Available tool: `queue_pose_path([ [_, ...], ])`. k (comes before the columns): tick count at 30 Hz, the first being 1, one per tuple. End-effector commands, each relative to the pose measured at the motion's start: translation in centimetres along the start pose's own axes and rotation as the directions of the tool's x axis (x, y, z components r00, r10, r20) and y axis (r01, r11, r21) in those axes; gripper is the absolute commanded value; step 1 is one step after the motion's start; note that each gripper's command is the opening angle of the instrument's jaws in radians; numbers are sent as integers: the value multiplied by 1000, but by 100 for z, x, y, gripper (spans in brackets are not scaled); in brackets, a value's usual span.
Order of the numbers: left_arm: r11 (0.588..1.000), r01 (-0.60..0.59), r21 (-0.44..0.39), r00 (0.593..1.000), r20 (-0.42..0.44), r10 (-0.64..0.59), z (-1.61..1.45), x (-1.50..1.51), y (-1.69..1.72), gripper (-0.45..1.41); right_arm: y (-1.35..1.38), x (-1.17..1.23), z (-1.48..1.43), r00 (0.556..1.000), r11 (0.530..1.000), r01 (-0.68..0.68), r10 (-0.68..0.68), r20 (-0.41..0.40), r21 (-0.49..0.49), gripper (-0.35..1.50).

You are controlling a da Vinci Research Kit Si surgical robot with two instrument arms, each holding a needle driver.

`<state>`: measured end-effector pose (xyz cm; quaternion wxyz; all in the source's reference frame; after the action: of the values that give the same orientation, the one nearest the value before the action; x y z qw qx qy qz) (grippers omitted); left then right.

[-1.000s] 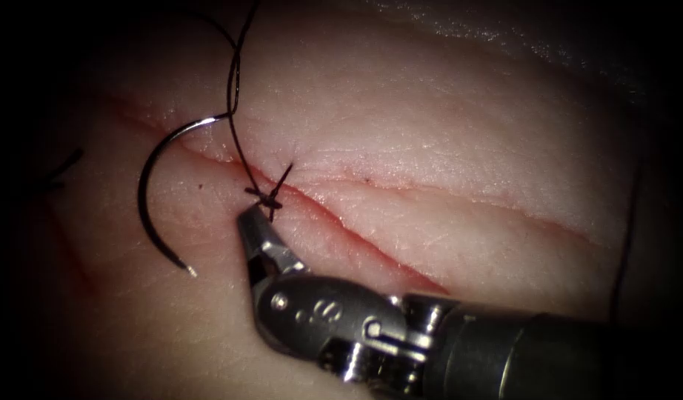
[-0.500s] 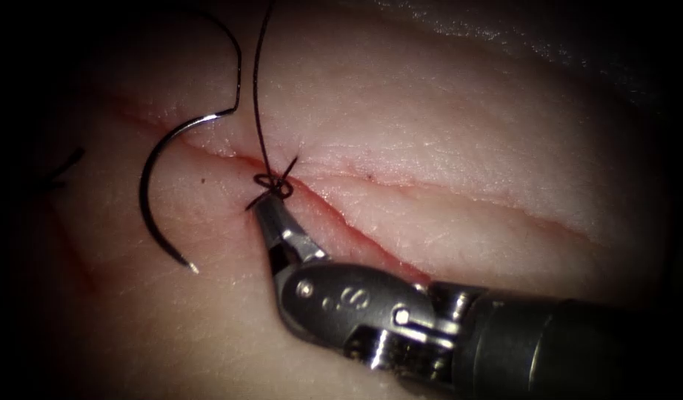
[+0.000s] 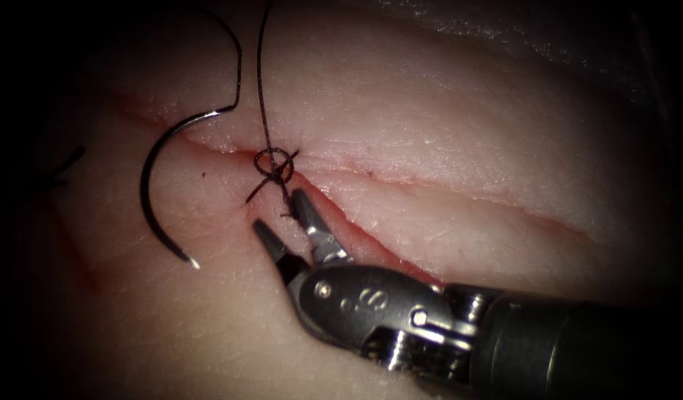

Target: Wound Closure

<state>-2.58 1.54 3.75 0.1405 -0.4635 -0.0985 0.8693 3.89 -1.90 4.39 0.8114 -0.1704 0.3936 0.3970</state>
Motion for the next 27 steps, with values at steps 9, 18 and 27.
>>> queue_pose_path([
  [9,952,300,-66,954,30,-299,12,-30,20,49,-6,-1,6,1000,1000,1,-1,-4,11,5],
  [18,864,502,-40,864,76,-498,17,-56,31,121,-5,0,5,1000,1000,0,0,-4,15,2],
  [27,773,634,25,764,131,-631,50,-93,9,119,-4,2,4,1000,1000,-2,2,-6,15,-6],
])
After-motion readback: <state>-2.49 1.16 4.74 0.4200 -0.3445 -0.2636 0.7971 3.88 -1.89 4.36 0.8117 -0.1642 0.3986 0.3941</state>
